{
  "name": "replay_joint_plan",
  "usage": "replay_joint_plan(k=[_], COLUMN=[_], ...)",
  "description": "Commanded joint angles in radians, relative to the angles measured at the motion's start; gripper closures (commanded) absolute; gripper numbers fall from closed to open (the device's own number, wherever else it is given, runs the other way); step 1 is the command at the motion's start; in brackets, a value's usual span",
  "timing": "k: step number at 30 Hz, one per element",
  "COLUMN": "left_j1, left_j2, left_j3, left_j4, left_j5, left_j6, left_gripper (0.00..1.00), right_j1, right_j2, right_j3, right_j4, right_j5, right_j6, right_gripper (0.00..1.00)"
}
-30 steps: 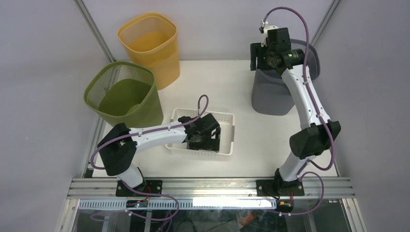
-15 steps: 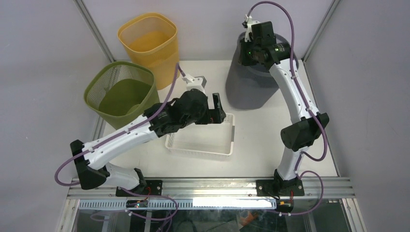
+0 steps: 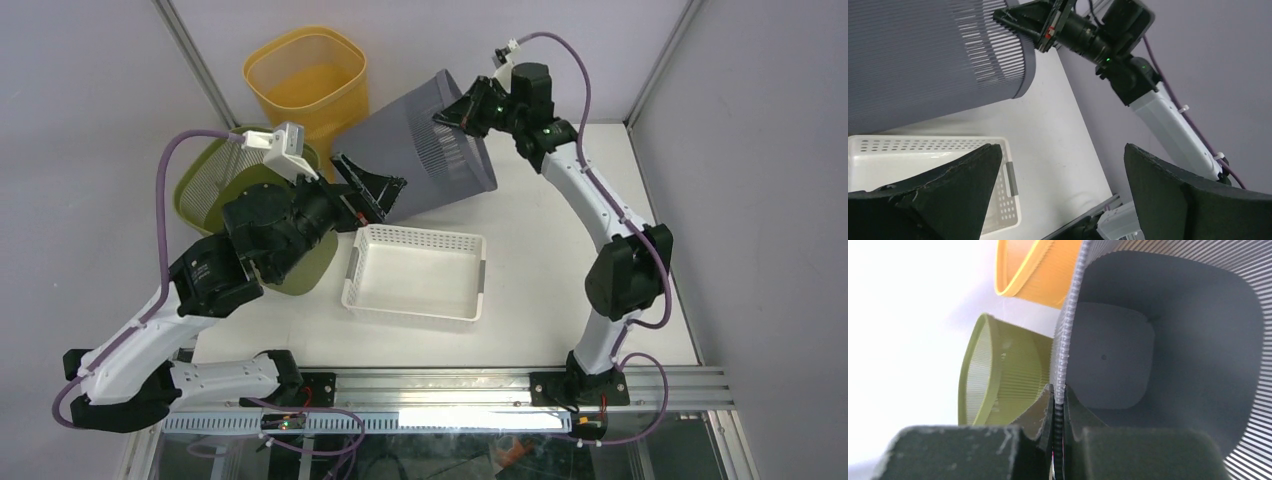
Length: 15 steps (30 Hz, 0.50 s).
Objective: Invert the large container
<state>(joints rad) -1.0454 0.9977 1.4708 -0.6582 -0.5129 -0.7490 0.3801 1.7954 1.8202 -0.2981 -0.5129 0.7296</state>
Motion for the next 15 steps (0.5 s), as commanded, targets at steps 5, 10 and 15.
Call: replay_joint_plan(k=[5,10,15], left_j1=[0.005,0.031,0.090], left_j2=[0.058,0.132,0.254], left_j3=[-0.002,-0.009,0.042], left_j4=[0.029,0.012,0.005], left_j5=[-0.012,0.042,0.160], left_j6=[0.030,0.044,0.047], left_gripper=[0.01,0.01,0.01], right_j1=[-0.105,-0.166,-0.187], right_j2=[-0.143,-0.237,-0.327], right_j3=[-0.384,-0.545,-0.583], right_j4=[0.666,0.592,0.304], right_j5=[-0.050,-0.033,0.063], right_j6=[0.441,0.357,0.121], right_gripper=[1.00,1.00,0.74])
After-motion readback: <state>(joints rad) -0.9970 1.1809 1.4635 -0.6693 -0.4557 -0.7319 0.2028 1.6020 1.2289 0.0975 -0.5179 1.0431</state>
